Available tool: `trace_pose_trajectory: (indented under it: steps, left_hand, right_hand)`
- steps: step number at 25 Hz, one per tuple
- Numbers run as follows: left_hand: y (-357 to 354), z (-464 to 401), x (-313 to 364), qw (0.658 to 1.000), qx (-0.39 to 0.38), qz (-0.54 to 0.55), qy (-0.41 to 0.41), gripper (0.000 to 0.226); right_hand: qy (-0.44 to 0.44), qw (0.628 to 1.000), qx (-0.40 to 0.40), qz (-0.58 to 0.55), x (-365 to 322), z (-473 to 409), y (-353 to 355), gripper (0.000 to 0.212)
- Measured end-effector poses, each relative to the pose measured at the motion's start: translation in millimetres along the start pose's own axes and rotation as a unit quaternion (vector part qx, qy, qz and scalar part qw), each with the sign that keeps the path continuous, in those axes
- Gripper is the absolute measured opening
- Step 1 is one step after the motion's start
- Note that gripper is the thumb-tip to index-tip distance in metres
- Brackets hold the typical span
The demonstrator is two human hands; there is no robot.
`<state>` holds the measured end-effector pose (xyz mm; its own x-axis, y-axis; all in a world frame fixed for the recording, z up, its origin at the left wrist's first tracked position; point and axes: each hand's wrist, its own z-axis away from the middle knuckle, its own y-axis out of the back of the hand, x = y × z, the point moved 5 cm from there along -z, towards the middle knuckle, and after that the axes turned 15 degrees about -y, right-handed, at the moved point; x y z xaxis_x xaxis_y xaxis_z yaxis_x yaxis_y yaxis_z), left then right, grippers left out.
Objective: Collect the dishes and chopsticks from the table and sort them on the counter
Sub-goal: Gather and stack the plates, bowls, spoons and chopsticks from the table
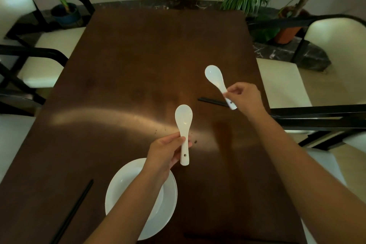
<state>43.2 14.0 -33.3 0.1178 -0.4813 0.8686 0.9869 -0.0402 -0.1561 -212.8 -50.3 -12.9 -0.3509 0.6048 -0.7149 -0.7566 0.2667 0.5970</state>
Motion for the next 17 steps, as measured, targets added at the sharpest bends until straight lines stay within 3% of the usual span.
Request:
trace_pose_trajectory:
  steps: [2, 5, 11, 17]
  left_hand:
    - [-3, 6, 3, 1.0, -0.001, 0.015, -0.005, 0.015]
    - [-6, 20, 8, 1.0, -0.023, 0.008, -0.019, 0.021]
    - [0, 60, 16, 0.995, -0.086, -0.006, -0.045, 0.024]
    - [20, 89, 22, 0.991, -0.123, 0.019, -0.044, 0.027]
  right_hand:
    - [-0.038, 0.978, -0.095, -0.18, -1, 61, -8, 0.012]
    - [-0.07, 0.956, -0.161, -0.235, 7, 142, -24, 0.014]
    - [-0.071, 0.969, -0.115, -0.208, 4, 195, -32, 0.013]
    - [-0.02, 0.995, -0.052, -0.083, -3, 230, -44, 0.022]
